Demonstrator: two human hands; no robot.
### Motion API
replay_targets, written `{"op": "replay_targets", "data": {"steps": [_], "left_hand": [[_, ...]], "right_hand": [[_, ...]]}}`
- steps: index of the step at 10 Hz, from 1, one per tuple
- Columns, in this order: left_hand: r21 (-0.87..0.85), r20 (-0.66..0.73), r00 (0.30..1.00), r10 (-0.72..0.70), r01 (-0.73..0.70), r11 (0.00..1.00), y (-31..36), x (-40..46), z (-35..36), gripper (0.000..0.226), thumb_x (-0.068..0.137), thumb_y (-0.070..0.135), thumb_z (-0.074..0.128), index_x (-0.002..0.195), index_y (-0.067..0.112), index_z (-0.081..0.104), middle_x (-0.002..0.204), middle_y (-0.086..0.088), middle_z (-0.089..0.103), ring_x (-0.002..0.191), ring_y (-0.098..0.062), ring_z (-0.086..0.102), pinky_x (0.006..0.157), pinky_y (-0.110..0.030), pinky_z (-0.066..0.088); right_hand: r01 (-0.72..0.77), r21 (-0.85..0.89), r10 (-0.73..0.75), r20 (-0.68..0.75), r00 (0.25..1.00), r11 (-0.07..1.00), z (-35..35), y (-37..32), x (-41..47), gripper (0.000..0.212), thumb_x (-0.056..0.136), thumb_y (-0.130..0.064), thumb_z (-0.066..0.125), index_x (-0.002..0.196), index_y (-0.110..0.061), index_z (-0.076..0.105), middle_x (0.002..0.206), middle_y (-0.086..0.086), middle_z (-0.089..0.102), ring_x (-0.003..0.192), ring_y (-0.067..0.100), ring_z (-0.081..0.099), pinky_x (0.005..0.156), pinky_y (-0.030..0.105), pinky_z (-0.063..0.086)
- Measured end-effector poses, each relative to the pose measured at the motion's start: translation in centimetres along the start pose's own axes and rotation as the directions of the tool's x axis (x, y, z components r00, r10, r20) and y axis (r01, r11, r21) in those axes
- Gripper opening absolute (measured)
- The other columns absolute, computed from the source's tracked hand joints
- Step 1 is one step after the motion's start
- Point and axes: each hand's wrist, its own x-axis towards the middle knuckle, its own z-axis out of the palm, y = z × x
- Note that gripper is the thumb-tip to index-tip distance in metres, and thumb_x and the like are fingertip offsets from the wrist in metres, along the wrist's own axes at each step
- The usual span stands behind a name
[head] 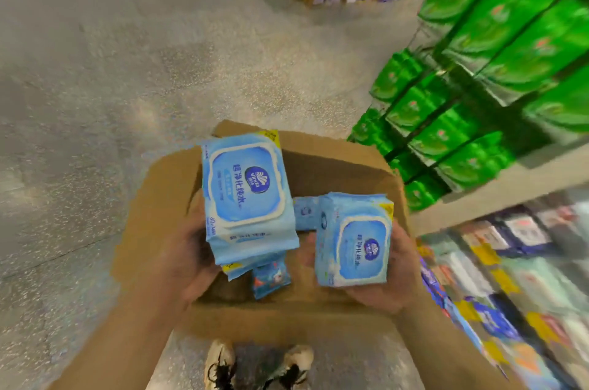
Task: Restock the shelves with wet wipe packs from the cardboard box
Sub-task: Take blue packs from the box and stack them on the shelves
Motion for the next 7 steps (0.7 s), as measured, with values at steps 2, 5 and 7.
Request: {"op": "replay_targets", "data": {"steps": [2,5,7], "left_hand": [[0.121,0.19,0.972,-0.139,0.117,0.986,-4.0,-0.1,7.0,0.041,0.101,0.028,0.037,0.133,0.016,0.058,0.112,-0.006,0.074,0.093,-0.021,0.074,0.063,-0.031,0.061],[0.192,0.502,0.743,-0.443,0.404,0.894,-14.5,-6.0,22.3,0.053,0.101,0.049,0.035,0.112,0.017,0.076,0.114,-0.014,0.072,0.09,-0.031,0.073,0.07,-0.043,0.06],[0.226,0.697,0.612,-0.374,0.307,0.924,-23.4,-9.1,30.2,0.075,0.104,0.045,-0.007,0.151,-0.002,0.027,0.145,-0.033,0.038,0.141,-0.05,0.018,0.115,-0.039,0.017]], "right_hand": [[0.512,-0.252,-0.548,-0.093,0.832,0.821,5.4,-0.6,-10.8,0.082,0.047,-0.043,0.101,0.117,-0.009,0.077,0.117,0.02,0.073,0.099,0.041,0.073,0.084,0.051,0.06],[0.728,-0.342,-0.8,-0.346,0.49,0.594,3.2,-2.7,-31.1,0.043,0.072,-0.028,0.074,0.112,-0.012,0.079,0.118,0.016,0.074,0.096,0.036,0.075,0.069,0.053,0.063],[0.85,-0.306,-0.849,-0.458,0.264,0.429,-0.7,-4.0,-44.0,0.041,0.091,-0.024,0.057,0.131,-0.018,0.064,0.123,0.016,0.072,0.106,0.045,0.07,0.063,0.053,0.062]]}}
